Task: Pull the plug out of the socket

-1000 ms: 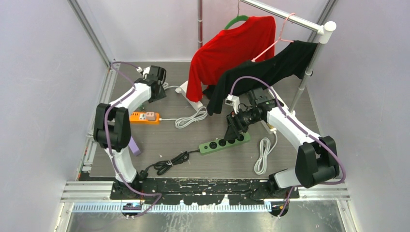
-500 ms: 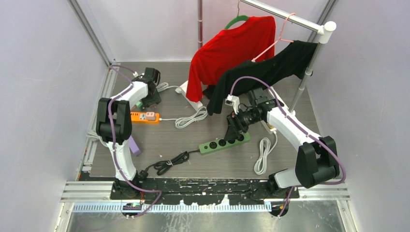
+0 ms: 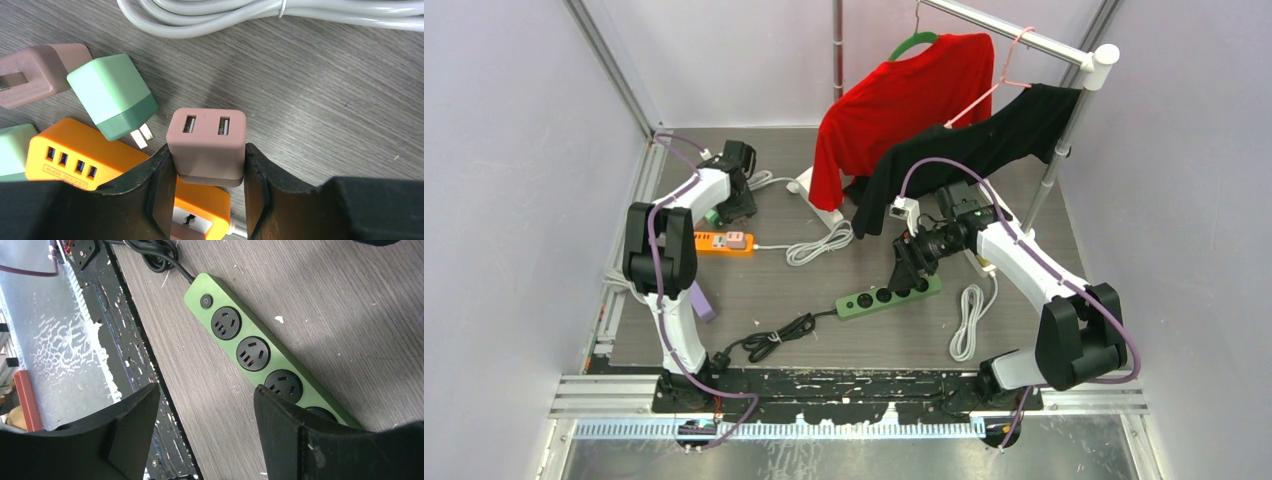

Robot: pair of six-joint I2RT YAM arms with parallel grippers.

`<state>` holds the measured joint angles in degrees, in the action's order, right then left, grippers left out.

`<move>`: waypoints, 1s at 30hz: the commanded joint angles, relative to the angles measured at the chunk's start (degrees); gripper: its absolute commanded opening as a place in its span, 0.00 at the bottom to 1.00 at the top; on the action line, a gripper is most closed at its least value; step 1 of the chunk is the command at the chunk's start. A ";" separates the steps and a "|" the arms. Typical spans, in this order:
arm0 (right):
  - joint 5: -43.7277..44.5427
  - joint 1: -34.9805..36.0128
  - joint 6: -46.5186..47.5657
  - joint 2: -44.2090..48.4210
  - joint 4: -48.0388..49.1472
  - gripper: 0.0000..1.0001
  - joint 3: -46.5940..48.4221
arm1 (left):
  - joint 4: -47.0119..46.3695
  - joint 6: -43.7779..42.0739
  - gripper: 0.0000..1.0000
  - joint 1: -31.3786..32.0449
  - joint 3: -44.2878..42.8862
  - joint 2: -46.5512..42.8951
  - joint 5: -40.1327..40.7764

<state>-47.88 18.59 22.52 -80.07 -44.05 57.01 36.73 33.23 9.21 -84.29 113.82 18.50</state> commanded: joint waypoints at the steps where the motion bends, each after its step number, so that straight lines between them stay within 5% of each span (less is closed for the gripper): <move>1: -1.51 0.15 1.37 2.68 -0.07 0.74 1.28 | 0.58 -2.63 0.06 -0.42 -1.94 -0.43 1.35; 3: -1.49 0.14 1.75 2.79 -0.26 0.74 1.26 | 0.12 -3.70 0.10 -0.42 -1.78 -0.64 0.06; 7: -1.81 0.21 2.57 3.36 -0.72 0.74 1.24 | -1.34 -5.37 0.48 -0.42 -0.51 -1.87 -2.74; 14: -3.47 0.17 5.92 5.19 -2.20 0.76 0.74 | -5.33 -6.68 0.77 -0.42 4.32 -9.34 -6.40; 20: -5.51 0.13 14.94 8.36 -7.13 0.80 1.05 | -11.85 -7.31 0.79 -0.43 12.94 -22.44 -18.49; 27: -9.17 -4.01 23.03 14.37 -8.03 1.00 -1.17 | -35.61 -0.50 0.81 -0.34 34.00 -44.50 -45.89; 30: -12.29 -6.09 29.23 15.31 -11.63 1.00 -1.69 | -48.06 6.34 0.85 -0.25 41.86 -51.41 -53.92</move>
<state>-54.43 14.72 42.50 -66.26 -51.88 55.94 9.45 31.22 9.02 -49.63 69.25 -18.22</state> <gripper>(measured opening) 0.995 0.829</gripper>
